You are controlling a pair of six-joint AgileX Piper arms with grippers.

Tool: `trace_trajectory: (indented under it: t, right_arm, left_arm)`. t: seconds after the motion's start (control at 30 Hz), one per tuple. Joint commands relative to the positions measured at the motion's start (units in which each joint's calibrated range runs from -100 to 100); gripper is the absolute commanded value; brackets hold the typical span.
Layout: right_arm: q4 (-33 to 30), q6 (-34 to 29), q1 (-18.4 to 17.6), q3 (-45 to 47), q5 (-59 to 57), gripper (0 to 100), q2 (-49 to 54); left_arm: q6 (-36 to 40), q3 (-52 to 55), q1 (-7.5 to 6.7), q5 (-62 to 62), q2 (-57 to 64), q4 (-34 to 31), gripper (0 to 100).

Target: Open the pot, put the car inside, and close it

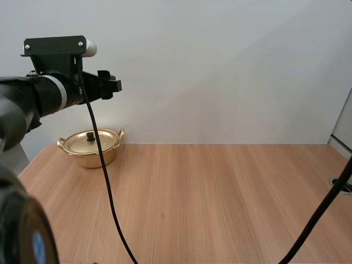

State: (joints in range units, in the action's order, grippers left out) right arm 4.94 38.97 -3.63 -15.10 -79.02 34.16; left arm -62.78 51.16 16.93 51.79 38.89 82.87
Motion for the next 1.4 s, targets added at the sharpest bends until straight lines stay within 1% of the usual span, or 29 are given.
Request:
trace_trajectory:
  t: [0.0,0.03,0.1,0.2,0.27,0.33,0.37,0.43,0.47,0.5,0.53,0.57,0.6,0.63,0.7,0.8,0.9,1.07,1.23,1.37]
  right_arm:
    - [5.8,3.2,0.0,6.6,4.8,0,0.0]
    - [7.5,4.5,0.0,9.0,6.5,0,0.0]
    - [9.0,6.2,0.0,13.9,10.5,0,0.2]
    - [9.1,7.4,0.0,20.7,18.6,0,0.3]
    - [8.5,7.4,0.3,25.1,23.1,0,1.1]
    - [8.5,7.4,0.9,29.1,27.3,0,2.7]
    - [8.5,7.4,1.3,31.2,29.6,0,3.6]
    - [8.5,7.4,1.9,34.4,31.8,0,5.4]
    - [8.5,7.3,2.5,38.0,35.0,0,7.8]
    - [8.5,7.1,2.9,41.7,37.8,0,10.3]
    - [8.5,6.5,3.2,44.7,39.8,0,13.2]
    - [8.6,4.8,3.3,48.5,41.0,0,16.9]
    - [9.1,3.1,3.3,50.9,41.4,0,19.5]
    - [9.9,1.9,3.3,52.7,41.5,0,21.5]
    - [11.0,1.4,3.4,57.1,41.5,0,26.4]
    - [11.1,1.5,3.9,63.2,40.7,0,31.8]
    - [11.1,1.6,4.0,69.1,39.4,0,37.0]
    - [10.8,1.6,4.1,78.7,39.4,0,44.9]
    - [10.5,1.6,5.9,87.5,40.7,0,48.1]
    - [10.5,1.6,7.1,93.4,42.8,0,49.0]
  left_arm:
    - [3.5,2.5,0.0,-3.9,35.2,-5.1,100]
    - [4.3,2.9,0.0,-4.1,38.1,-6.4,100]
    - [7.6,3.3,0.0,-4.1,43.0,-9.6,100]
    - [15.9,3.3,0.0,-4.1,48.1,-15.3,100]
    - [19.3,3.3,-0.08,-4.1,49.4,-18.7,100]
    - [21.3,3.3,-0.51,-4.1,49.4,-21.0,100]
    - [23.1,3.3,-1.13,-4.5,48.8,-24.1,100]
    - [25.6,3.3,-2.91,-4.7,47.6,-28.5,100]
    - [27.3,3.3,-4.34,-5.7,47.0,-31.7,100]
    - [30.4,4.2,-6.97,-8.9,46.9,-37.2,100]
    - [32.6,5.0,-8.37,-12.9,46.9,-40.8,100]
    - [37.1,7.6,-11.69,-18.8,47.2,-48.7,100]
    - [42.2,9.8,-13.45,-20.6,47.2,-55.5,100]
    - [45.5,11.6,-14.38,-20.6,47.2,-59.5,100]
    - [50.8,15.5,-15.47,-20.6,47.3,-65.3,100]
    - [56.0,21.1,-15.65,-21.3,47.3,-70.4,100]
    - [59.7,27.3,-15.65,-26.4,47.3,-74.1,100]
    - [60.9,33.6,-15.65,-28.0,47.3,-74.4,100]
    - [63.0,38.6,-15.65,-28.5,47.6,-74.4,100]
    - [63.5,41.6,-16.45,-28.3,50.2,-75.0,100]
